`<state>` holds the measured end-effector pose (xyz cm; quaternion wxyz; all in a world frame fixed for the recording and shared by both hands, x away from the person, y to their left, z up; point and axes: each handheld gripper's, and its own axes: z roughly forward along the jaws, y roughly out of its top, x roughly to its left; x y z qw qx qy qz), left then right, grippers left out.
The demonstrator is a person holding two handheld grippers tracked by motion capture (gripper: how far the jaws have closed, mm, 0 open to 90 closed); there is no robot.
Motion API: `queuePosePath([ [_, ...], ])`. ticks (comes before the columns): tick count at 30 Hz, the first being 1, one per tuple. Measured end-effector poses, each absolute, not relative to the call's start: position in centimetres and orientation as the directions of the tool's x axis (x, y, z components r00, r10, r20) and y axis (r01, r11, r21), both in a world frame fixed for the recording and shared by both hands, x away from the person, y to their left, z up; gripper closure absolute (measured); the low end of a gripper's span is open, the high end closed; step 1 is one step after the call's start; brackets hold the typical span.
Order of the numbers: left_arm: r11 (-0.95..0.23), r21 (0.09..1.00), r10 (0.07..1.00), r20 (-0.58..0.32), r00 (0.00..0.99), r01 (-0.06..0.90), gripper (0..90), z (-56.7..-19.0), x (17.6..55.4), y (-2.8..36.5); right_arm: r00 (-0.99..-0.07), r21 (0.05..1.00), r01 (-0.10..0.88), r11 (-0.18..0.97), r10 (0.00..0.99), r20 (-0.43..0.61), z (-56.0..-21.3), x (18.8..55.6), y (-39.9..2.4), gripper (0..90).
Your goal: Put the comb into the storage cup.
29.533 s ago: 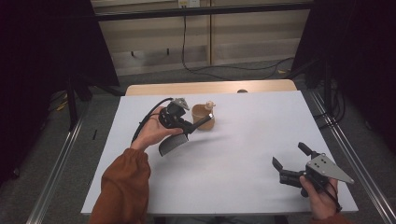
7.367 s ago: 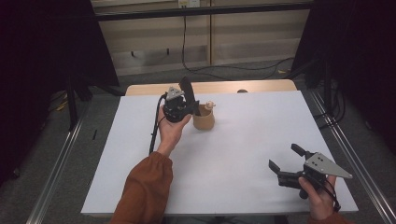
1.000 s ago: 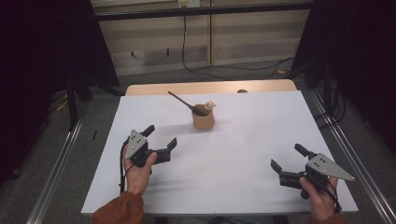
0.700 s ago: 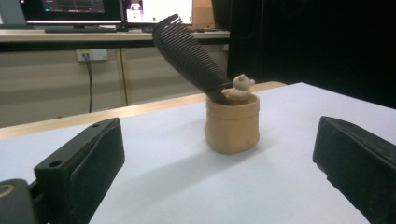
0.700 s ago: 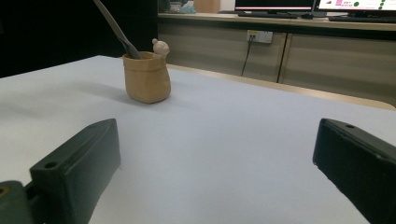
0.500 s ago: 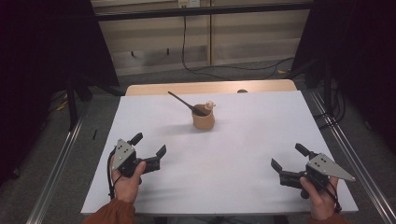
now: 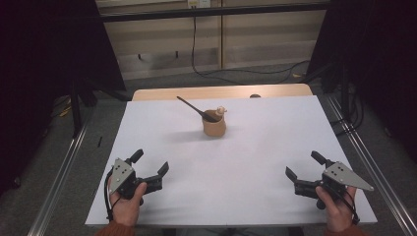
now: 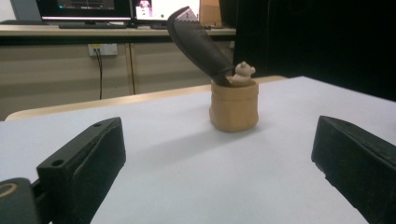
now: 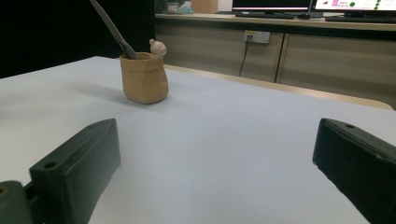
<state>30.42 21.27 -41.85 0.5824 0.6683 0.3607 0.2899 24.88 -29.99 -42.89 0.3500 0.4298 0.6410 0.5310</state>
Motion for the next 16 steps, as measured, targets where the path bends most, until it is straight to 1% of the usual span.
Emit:
queuePosePath([
  [4, -0.088, 0.986, 0.821, -0.01, 0.57, 0.144, 2.9, -42.02, 29.8, 21.62, -0.386, 0.982, 0.177, 0.066, 0.922, 0.007, -42.89, 24.84, -29.98, 0.1],
  [8, -0.074, 0.989, 0.831, -0.012, 0.556, 0.132, 2.8, -41.98, 29.5, 22.1, -0.385, 0.982, 0.176, 0.065, 0.923, 0.008, -42.89, 24.83, -30.02, 0.1],
  [11, -0.091, 0.986, 0.836, 0.0, 0.549, 0.138, 2.9, -41.96, 29.67, 21.98, -0.382, 0.982, 0.176, 0.067, 0.924, 0.005, -42.95, 24.91, -29.98, 0.1],
  [14, -0.057, 0.986, 0.837, -0.039, 0.546, 0.158, 2.9, -41.97, 29.78, 22.05, -0.386, 0.982, 0.176, 0.073, 0.923, 0.001, -42.99, 24.98, -29.92, 0.1],
  [16, -0.06, 0.987, 0.842, -0.032, 0.538, 0.152, 2.9, -41.96, 29.8, 22.04, -0.386, 0.982, 0.176, 0.073, 0.922, 0.0, -43.0, 25.0, -29.92, 0.2],
])
